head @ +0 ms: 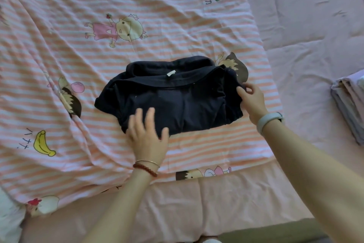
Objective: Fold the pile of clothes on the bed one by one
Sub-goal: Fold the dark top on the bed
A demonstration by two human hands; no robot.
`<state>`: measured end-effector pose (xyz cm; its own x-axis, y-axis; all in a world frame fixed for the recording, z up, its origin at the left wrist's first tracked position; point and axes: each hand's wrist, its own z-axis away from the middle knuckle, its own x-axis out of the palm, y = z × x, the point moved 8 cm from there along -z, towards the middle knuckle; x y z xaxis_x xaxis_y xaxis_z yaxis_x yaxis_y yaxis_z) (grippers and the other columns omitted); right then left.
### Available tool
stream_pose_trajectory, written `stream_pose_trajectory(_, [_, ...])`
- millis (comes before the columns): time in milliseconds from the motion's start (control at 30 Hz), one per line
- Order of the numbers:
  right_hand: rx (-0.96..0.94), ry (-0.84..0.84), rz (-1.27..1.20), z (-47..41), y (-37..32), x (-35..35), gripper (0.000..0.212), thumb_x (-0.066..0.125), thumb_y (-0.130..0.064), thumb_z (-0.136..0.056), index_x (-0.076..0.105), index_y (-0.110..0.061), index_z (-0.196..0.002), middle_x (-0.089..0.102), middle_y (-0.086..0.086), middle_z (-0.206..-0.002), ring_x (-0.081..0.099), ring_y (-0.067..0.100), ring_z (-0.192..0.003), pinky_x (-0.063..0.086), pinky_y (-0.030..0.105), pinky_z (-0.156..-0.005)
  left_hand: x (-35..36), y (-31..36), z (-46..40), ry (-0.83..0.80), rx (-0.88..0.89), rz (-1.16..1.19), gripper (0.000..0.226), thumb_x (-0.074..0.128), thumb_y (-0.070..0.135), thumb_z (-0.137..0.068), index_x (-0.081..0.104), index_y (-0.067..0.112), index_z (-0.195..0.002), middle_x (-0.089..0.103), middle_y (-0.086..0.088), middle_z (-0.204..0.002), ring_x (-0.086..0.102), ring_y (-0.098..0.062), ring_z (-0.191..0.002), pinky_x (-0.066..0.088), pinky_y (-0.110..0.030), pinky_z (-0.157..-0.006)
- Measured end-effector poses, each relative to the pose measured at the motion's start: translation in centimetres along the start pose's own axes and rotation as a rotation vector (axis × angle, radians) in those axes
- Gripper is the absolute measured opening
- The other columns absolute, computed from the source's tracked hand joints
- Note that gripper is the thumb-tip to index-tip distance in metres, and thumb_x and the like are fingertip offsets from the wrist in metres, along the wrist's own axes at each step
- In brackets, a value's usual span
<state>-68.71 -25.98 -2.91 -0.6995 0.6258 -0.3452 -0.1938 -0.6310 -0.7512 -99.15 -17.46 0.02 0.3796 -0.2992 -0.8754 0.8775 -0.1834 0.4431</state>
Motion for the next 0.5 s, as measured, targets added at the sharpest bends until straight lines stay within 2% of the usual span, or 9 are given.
stream_pose_trajectory(33, [-0.008, -0.011, 0.022, -0.4, -0.4, -0.1, 0.008, 0.051, -0.016, -0.093, 0.055, -0.011, -0.098, 0.056, 0.002, -0.09, 0.056, 0.017, -0.085, 0.05, 0.026, -0.071, 1.5, 1.3, 0.1, -0.077, 0.097, -0.078, 0.062, 0.048, 0.041, -0.076, 0.046, 0.018, -0.134, 0.037, -0.017, -0.144, 0.032, -0.041, -0.132, 0.027, -0.059, -0.102])
stream_pose_trajectory(67, [-0.016, -0.018, 0.037, -0.8, -0.9, -0.3, 0.008, 0.05, -0.015, -0.093, 0.054, -0.013, -0.087, 0.054, 0.002, -0.083, 0.054, 0.019, -0.082, 0.048, 0.031, -0.072, 2.7, 2.2, 0.0, -0.159, 0.137, -0.118, 0.061, 0.047, 0.041, -0.08, 0.042, 0.023, -0.138, 0.032, -0.014, -0.148, 0.025, -0.039, -0.136, 0.022, -0.061, -0.104])
stream_pose_trajectory(133, [-0.01, -0.018, 0.037, -1.8, -1.4, -1.0, 0.019, 0.046, -0.015, -0.093, 0.044, -0.014, -0.074, 0.044, 0.002, -0.073, 0.044, 0.021, -0.073, 0.042, 0.037, -0.067, 4.5, 3.6, -0.7, -0.279, 0.181, -0.188, 0.06, 0.045, 0.042, -0.09, 0.025, 0.031, -0.146, 0.011, -0.006, -0.157, 0.003, -0.031, -0.143, 0.005, -0.057, -0.111])
stream_pose_trajectory(167, [-0.009, -0.014, 0.026, -2.2, -1.7, -1.4, 0.019, 0.045, -0.016, -0.094, 0.041, -0.013, -0.075, 0.041, 0.002, -0.072, 0.041, 0.021, -0.07, 0.039, 0.035, -0.063, 5.1, 4.1, -1.2, -0.318, 0.19, -0.214, 0.061, 0.044, 0.043, -0.093, 0.017, 0.034, -0.147, 0.002, -0.003, -0.158, -0.006, -0.028, -0.144, -0.001, -0.055, -0.112])
stream_pose_trajectory(233, [-0.006, -0.025, -0.025, -2.7, -2.0, -2.0, 0.01, 0.045, -0.017, -0.095, 0.045, -0.009, -0.089, 0.048, 0.003, -0.078, 0.048, 0.019, -0.069, 0.043, 0.031, -0.057, 5.8, 5.0, -2.4, -0.369, 0.214, -0.268, 0.063, 0.04, 0.046, -0.094, 0.009, 0.036, -0.148, -0.007, -0.001, -0.157, -0.013, -0.027, -0.143, -0.003, -0.053, -0.113])
stream_pose_trajectory(300, [0.015, -0.055, -0.11, -3.1, -1.8, -2.3, 0.011, 0.046, -0.016, -0.096, 0.045, -0.007, -0.102, 0.054, 0.005, -0.087, 0.055, 0.019, -0.076, 0.05, 0.03, -0.059, 6.5, 5.4, -3.2, -0.419, 0.253, -0.335, 0.064, 0.04, 0.047, -0.094, 0.006, 0.037, -0.147, -0.012, -0.002, -0.157, -0.015, -0.029, -0.142, -0.001, -0.055, -0.112])
stream_pose_trajectory(367, [0.024, -0.038, -0.121, -3.5, -1.6, -2.7, 0.012, 0.048, -0.015, -0.095, 0.045, -0.007, -0.104, 0.054, 0.005, -0.091, 0.055, 0.021, -0.081, 0.049, 0.031, -0.063, 7.3, 5.7, -3.5, -0.471, 0.277, -0.398, 0.065, 0.04, 0.049, -0.093, 0.004, 0.039, -0.147, -0.014, -0.002, -0.156, -0.017, -0.031, -0.142, -0.001, -0.058, -0.111])
stream_pose_trajectory(433, [-0.031, 0.073, 0.063, -3.8, -1.7, -3.9, 0.016, 0.049, -0.014, -0.092, 0.048, -0.01, -0.108, 0.051, 0.002, -0.093, 0.052, 0.018, -0.081, 0.043, 0.029, -0.065, 7.6, 5.8, -3.7, -0.49, 0.287, -0.433, 0.065, 0.039, 0.05, -0.093, 0.005, 0.039, -0.147, -0.013, -0.002, -0.156, -0.017, -0.031, -0.141, -0.002, -0.059, -0.11])
stream_pose_trajectory(500, [-0.17, 0.211, 0.328, -3.3, -2.6, -4.6, 0.026, 0.047, -0.011, -0.091, 0.048, -0.009, -0.117, 0.048, 0.004, -0.104, 0.05, 0.015, -0.078, 0.039, 0.028, -0.07, 7.3, 6.0, -4.4, -0.457, 0.307, -0.428, 0.063, 0.039, 0.05, -0.093, 0.008, 0.038, -0.147, -0.009, -0.001, -0.157, -0.014, -0.029, -0.142, -0.003, -0.058, -0.111])
